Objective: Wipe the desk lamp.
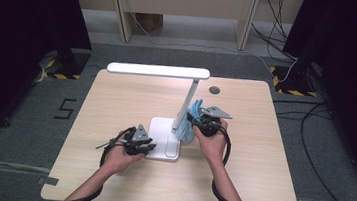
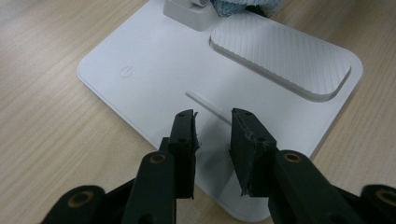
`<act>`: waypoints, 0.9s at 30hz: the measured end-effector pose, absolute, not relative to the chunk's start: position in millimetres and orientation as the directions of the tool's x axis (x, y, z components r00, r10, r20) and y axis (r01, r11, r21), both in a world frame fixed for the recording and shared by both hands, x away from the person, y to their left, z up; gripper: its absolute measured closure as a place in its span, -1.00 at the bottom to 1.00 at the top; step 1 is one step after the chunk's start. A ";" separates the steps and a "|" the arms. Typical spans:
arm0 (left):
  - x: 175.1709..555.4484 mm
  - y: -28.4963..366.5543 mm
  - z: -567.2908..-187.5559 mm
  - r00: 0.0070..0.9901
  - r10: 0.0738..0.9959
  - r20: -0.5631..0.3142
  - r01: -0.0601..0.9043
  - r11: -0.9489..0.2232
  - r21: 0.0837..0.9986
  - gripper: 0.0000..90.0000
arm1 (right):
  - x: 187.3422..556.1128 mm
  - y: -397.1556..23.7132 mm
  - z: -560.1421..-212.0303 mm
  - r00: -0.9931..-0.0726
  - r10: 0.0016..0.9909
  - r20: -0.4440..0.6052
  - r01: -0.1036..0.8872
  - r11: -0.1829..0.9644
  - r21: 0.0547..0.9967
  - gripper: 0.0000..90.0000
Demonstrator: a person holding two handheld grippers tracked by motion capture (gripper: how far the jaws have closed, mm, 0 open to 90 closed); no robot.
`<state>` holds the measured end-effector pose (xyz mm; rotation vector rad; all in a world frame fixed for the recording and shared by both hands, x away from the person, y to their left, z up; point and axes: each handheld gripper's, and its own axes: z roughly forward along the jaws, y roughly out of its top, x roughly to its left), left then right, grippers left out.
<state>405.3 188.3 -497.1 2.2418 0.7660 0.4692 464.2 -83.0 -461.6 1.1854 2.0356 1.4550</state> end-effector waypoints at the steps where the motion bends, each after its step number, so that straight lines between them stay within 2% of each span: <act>1: 405.3 188.3 -497.1 0.758 0.644 0.104 0.386 -0.571 0.725 0.54 | 463.5 -83.4 -461.0 -0.579 0.797 0.172 0.421 0.112 0.900 0.78; 12: 405.1 188.1 -497.2 0.757 0.644 0.106 0.385 -0.572 0.724 0.54 | 442.2 -84.6 -451.0 -0.603 0.757 0.252 0.477 0.089 0.874 0.79; 27: 405.4 188.1 -496.9 0.759 0.642 0.106 0.385 -0.575 0.722 0.54 | 408.9 -87.1 -446.6 -0.681 0.684 0.261 0.495 0.168 0.853 0.80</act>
